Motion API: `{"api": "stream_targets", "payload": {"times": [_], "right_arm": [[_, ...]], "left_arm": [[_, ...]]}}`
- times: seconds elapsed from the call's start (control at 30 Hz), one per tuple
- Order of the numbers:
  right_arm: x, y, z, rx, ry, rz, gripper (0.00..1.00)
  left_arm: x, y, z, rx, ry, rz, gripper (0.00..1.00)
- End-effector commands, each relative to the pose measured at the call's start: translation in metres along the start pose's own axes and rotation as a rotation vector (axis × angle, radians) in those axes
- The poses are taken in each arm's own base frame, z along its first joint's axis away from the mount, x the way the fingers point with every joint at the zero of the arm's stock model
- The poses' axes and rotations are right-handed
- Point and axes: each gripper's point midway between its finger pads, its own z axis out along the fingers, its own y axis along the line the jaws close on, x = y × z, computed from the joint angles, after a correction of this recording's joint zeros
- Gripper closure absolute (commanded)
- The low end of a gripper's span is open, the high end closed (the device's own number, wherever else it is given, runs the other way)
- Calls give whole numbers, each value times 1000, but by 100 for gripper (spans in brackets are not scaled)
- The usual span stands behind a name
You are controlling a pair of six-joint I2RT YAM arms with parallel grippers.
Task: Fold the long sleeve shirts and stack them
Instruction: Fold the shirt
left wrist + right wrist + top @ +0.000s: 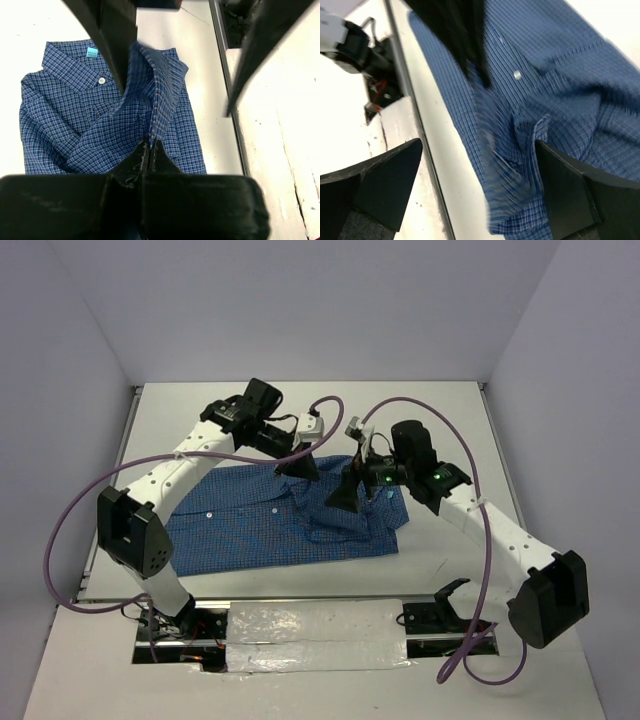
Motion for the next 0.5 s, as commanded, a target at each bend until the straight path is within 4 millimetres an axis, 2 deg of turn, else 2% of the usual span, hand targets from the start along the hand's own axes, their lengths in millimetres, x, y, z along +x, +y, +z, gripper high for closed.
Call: {"api": "stream_targets", "payload": {"times": [0.0,0.03,0.1,0.13,0.23,0.3,0.33,0.4,0.43,0.47], "right_arm": [[7,-16,6,80,-15,37,0],[10,-24,7,105,-13,65,0],[15,-27,6,105,-25,110,0],[7,-28,3,105,-66,96,1],[6,-19,1,50,-89,97,12],[7,-13,3,15,-86,114,35],[5,-10,4,-9,-87,112,63],[5,-10,4,-3,-85,126,91],[6,-13,3,20,-82,134,100],[6,-13,2,28,-83,132,100]], "left_arm": [[-25,-16,-12,15,-61,29,100],[-24,-17,-12,17,-57,34,100],[-18,-18,-13,13,-38,44,100],[-17,-19,-13,8,-33,46,100],[-14,-15,-13,-17,-22,34,100],[-16,-11,-13,-33,-26,25,100],[-18,-9,-14,-39,-28,20,100],[-18,-5,-14,-60,-19,18,100],[-18,-4,-15,-67,-14,17,100],[-20,-3,-16,-74,-12,20,100]]}}
